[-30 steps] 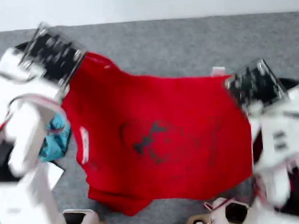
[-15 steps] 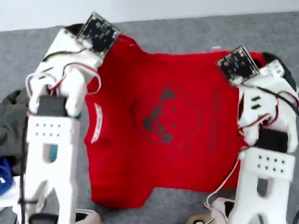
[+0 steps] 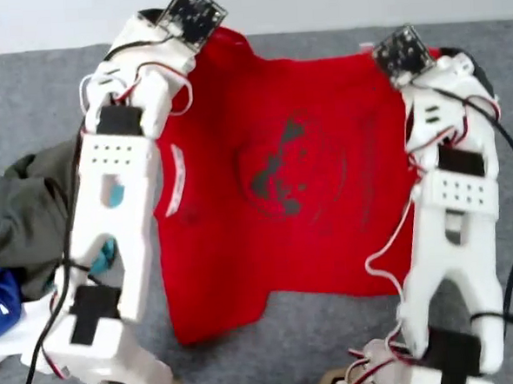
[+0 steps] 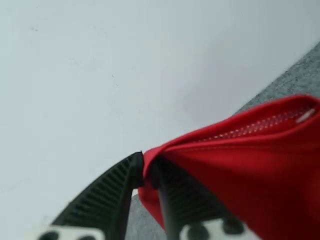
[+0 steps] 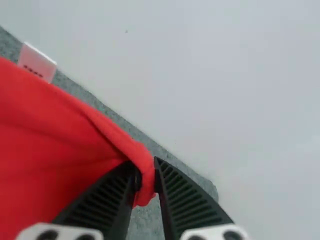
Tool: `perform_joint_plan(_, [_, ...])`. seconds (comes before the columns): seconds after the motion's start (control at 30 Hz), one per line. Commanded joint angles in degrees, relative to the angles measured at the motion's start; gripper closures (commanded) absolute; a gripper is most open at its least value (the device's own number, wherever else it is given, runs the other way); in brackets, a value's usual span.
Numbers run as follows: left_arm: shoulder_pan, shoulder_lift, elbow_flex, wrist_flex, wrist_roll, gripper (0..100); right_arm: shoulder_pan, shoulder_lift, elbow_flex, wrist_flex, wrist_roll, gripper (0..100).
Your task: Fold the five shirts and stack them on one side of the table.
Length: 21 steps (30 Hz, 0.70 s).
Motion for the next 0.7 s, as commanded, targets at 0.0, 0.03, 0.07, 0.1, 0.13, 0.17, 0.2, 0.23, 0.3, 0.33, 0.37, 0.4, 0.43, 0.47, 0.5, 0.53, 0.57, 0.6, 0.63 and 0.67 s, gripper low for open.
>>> perform_joint_plan(0.0, [1.23,1.67,-6.11,0.70,-0.62,99,-0.57,2.59,-6.95,-0.84,0.26,98.8])
perform_joint_plan(0.03, [1.32,1.93,-7.25,2.64,-0.62,99,-0.57,2.95,-7.21,-0.84,0.26,98.8])
perform_joint_plan(0.07, [1.67,2.02,-8.13,4.57,-0.62,99,-0.57,3.21,-7.21,-0.84,0.26,98.8])
perform_joint_plan(0.1, [2.11,2.02,-8.66,6.24,-0.62,99,-0.57,3.30,-7.03,-0.48,0.26,98.8])
perform_joint_plan(0.13, [2.37,1.93,-9.01,7.56,-0.62,99,-0.57,3.30,-7.12,0.75,0.26,98.8])
perform_joint_plan(0.17, [2.64,1.93,-9.10,8.44,-0.62,99,-0.57,3.21,-7.12,2.07,0.26,98.8])
perform_joint_plan(0.2, [2.73,1.85,-9.19,9.05,-0.62,99,-0.57,3.12,-7.12,3.30,0.26,98.8])
perform_joint_plan(0.23, [2.81,1.76,-9.19,9.49,-0.62,99,-0.57,3.12,-7.12,4.70,0.26,98.8])
perform_joint_plan(0.3, [2.81,0.79,-9.19,10.73,-0.62,99,-0.57,3.12,-7.12,7.78,0.26,98.8])
perform_joint_plan(0.33, [2.90,0.35,-9.10,11.96,-0.62,99,-0.57,3.12,-7.12,9.54,0.18,98.8])
perform_joint_plan(0.37, [2.99,-0.09,-9.10,13.63,-0.62,99,-0.57,3.12,-7.12,11.38,0.18,98.8])
perform_joint_plan(0.4, [3.34,-0.53,-9.10,15.74,-0.62,99,-0.40,3.12,-7.12,13.32,0.18,98.8])
perform_joint_plan(0.43, [3.60,-1.05,-9.10,18.46,-0.62,99,-0.22,3.03,-7.21,15.60,0.18,98.8])
perform_joint_plan(0.47, [3.87,-1.49,-9.10,21.71,-0.62,99,-0.13,3.03,-7.21,18.24,0.18,98.8])
perform_joint_plan(0.5, [4.13,-1.93,-9.10,25.49,-0.62,99,0.04,3.03,-7.30,21.14,0.18,98.8])
perform_joint_plan(0.53, [4.48,-2.20,-9.10,29.36,-0.62,99,0.57,2.77,-7.47,24.31,0.18,98.8])
perform_joint_plan(0.57, [4.84,-2.37,-9.10,33.14,-0.62,99,0.92,2.15,-7.38,27.30,0.18,98.8])
perform_joint_plan(0.6, [5.19,-2.46,-9.01,36.84,-0.62,99,1.10,1.36,-7.21,30.29,0.18,98.8])
perform_joint_plan(0.63, [5.27,-2.46,-9.01,40.44,-0.62,99,1.27,0.48,-7.12,33.63,0.18,98.8])
perform_joint_plan(0.67, [5.36,-2.46,-9.01,43.60,-0.70,99,1.36,-0.31,-7.12,37.05,0.18,98.8])
